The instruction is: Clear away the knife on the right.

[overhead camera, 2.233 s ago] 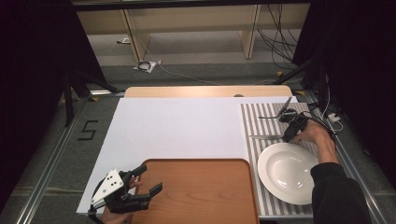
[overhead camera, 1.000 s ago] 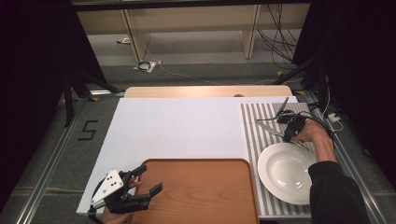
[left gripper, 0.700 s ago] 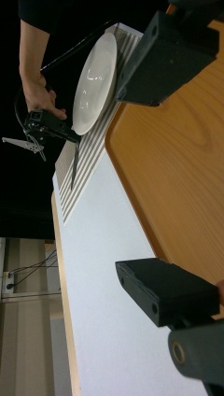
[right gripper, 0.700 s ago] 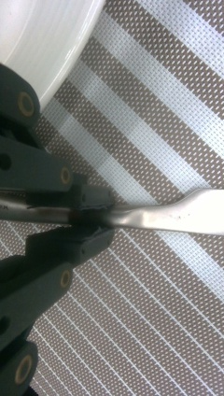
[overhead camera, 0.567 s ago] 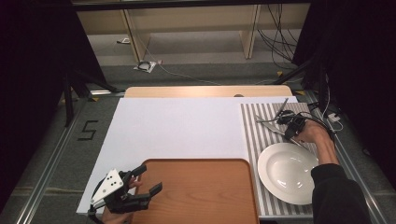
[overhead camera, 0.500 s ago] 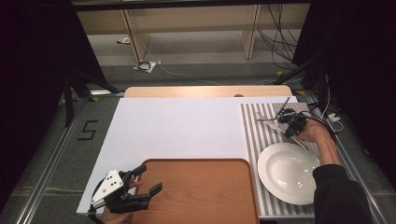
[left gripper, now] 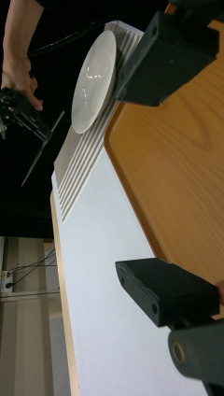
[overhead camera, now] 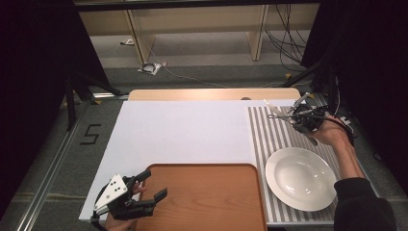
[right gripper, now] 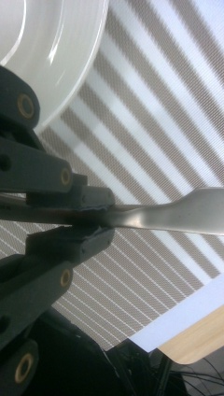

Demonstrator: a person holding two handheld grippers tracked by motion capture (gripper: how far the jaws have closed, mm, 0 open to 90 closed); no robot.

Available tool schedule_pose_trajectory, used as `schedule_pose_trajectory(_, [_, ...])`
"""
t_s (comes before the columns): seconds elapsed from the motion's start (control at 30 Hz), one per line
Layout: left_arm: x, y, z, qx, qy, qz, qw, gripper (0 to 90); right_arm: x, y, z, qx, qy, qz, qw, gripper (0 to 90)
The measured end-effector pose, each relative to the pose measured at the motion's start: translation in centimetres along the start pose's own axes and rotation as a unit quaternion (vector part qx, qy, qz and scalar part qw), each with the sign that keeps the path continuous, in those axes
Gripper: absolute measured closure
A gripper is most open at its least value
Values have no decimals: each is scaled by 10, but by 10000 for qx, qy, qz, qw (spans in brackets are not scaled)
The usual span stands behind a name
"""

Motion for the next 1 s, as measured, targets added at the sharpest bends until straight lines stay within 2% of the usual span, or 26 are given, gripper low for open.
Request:
schedule_pose_trajectory(0.17, [0,0,0,19,1,5,10000,154,-16,4,-13,98,23,279,9996,807])
schedule_pose_trajectory(0.23, [0,0,0,11,-2,-4,10000,154,-26,5,-20,277,160,462,9984,807])
schedule_pose_trajectory(0.27, [0,0,0,11,-2,-4,10000,154,-26,5,-20,277,160,462,9984,807])
schedule_pose_trajectory(0.4, [0,0,0,17,6,3,10000,154,-39,6,-33,402,356,808,9953,807])
schedule_pose_trajectory(0.5, [0,0,0,-2,13,8,10000,154,-51,4,-45,625,711,1141,9890,807])
schedule_pose_trajectory(0.6, [0,0,0,23,7,3,10000,154,-60,2,-58,683,970,1411,9829,807])
schedule_pose_trajectory(0.63, [0,0,0,19,5,3,10000,154,-66,2,-68,711,1150,1531,9789,807])
schedule_pose_trajectory(0.67, [0,0,0,22,4,0,10000,154,-66,2,-68,711,1150,1531,9789,807])
schedule_pose_trajectory(0.77, [0,0,1,30,3,11,10000,154,-72,1,-84,593,1328,1646,9756,807])
schedule_pose_trajectory(0.93, [-1,0,1,32,11,8,10000,154,-79,1,-110,420,1641,1885,9673,807])
schedule_pose_trajectory(1.0, [-1,1,1,34,9,18,10000,154,-80,1,-117,320,1683,1876,9672,807])
Point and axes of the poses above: each handheld gripper's, and its own axes: x roughly forward along the jaws, y roughly out of its top, z roughly to its right, the point moved 3 cm from there along x, roughly forward along the jaws, and after that the axes turned 1 degree about y, right-handed, at the moved point
